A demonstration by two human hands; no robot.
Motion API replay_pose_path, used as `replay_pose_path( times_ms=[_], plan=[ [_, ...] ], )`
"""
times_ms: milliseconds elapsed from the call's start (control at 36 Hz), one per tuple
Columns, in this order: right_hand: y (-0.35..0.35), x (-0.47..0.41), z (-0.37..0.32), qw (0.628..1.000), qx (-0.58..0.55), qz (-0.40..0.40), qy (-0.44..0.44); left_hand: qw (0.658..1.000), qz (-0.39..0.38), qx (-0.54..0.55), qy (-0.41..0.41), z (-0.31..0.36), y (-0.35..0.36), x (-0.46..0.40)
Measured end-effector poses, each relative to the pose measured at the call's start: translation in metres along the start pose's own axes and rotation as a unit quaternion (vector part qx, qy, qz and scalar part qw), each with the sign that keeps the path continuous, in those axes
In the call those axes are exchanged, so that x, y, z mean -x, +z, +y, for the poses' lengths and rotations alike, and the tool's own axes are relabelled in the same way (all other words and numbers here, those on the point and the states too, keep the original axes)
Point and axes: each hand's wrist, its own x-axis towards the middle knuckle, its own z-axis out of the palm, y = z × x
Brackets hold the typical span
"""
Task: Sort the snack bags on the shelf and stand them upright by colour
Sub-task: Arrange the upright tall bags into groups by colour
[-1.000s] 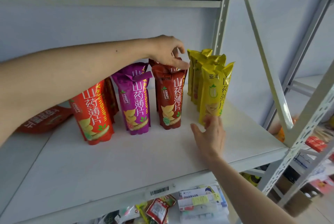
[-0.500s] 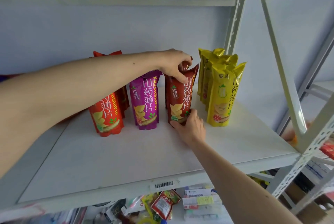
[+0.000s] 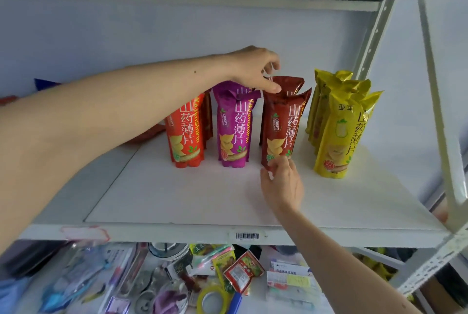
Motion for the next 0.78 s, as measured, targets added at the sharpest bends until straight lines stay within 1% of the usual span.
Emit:
replay_pose_path(
  times_ms=[83,278,333,500,611,778],
  plan=[
    [0.007,0.009,-0.02,0.998,0.011,-0.008,-0.059,0.999,0.009,-0.028,-0.018,-0.017,-0.013,0.023],
    [0.036,0.036,-0.082,0.986,0.01,-0.041,-0.16,0.992,0.018,-0.088,-0.089,-0.078,-0.046,0.085],
    [0.048,0.045,-0.102,0.983,0.008,-0.048,-0.178,0.988,0.015,-0.101,-0.112,-0.1,-0.056,0.106],
    [0.091,0.068,-0.168,0.976,-0.007,-0.069,-0.206,0.975,-0.006,-0.147,-0.167,-0.18,-0.078,0.173],
    [0.125,0.08,-0.215,0.974,-0.02,-0.078,-0.21,0.968,-0.013,-0.171,-0.185,-0.235,-0.084,0.22],
    [0.176,0.087,-0.275,0.975,-0.009,-0.098,-0.198,0.96,-0.038,-0.175,-0.217,-0.313,-0.08,0.278]
  ],
)
